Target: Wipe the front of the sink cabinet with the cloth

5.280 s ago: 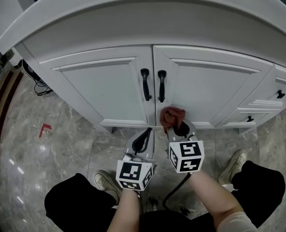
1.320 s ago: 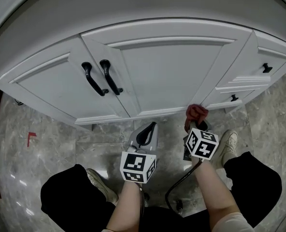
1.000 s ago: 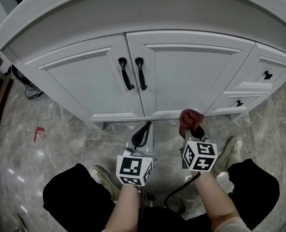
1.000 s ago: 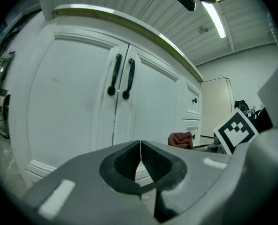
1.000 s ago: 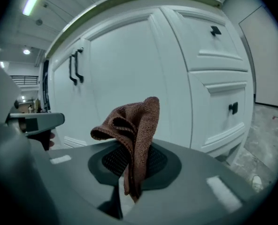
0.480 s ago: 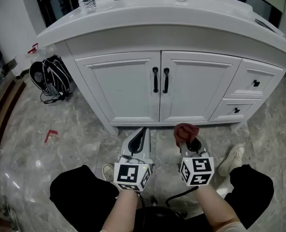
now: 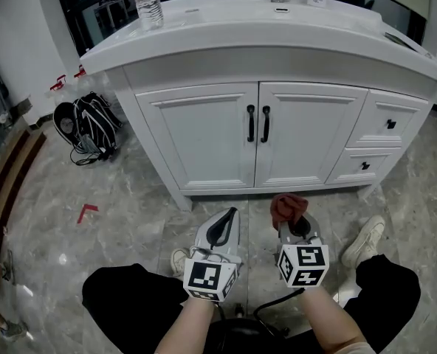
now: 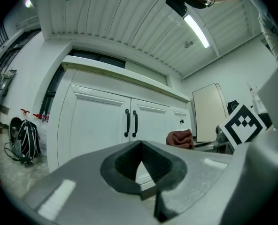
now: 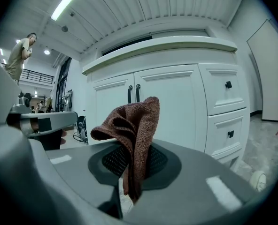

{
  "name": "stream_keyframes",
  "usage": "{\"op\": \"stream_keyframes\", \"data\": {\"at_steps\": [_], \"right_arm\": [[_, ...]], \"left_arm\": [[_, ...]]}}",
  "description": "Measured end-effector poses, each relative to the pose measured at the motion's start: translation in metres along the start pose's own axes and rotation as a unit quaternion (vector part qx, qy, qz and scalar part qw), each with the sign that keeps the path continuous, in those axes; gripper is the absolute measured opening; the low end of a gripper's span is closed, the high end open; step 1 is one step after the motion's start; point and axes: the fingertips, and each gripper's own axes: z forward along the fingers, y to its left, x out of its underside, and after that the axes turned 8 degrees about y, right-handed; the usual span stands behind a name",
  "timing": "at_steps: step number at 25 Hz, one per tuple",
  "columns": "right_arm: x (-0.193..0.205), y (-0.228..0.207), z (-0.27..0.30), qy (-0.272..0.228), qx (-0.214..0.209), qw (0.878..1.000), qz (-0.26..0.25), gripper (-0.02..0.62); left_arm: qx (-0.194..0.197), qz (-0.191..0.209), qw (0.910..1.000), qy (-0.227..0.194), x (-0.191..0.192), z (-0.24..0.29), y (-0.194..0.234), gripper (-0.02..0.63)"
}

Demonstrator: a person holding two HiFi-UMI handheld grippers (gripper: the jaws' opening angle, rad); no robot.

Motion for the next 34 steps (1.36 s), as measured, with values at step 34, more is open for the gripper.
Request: {"op": "stream_keyframes", "data": {"at_steps": [34], "right_arm": [[0.005, 0.004, 0.009, 0.014, 0.004, 1.0, 0.017, 0.078]], "left_arm": [[0.01, 0.008, 0.9999, -0.005, 0.001, 0.005, -0.003, 0.0]]}}
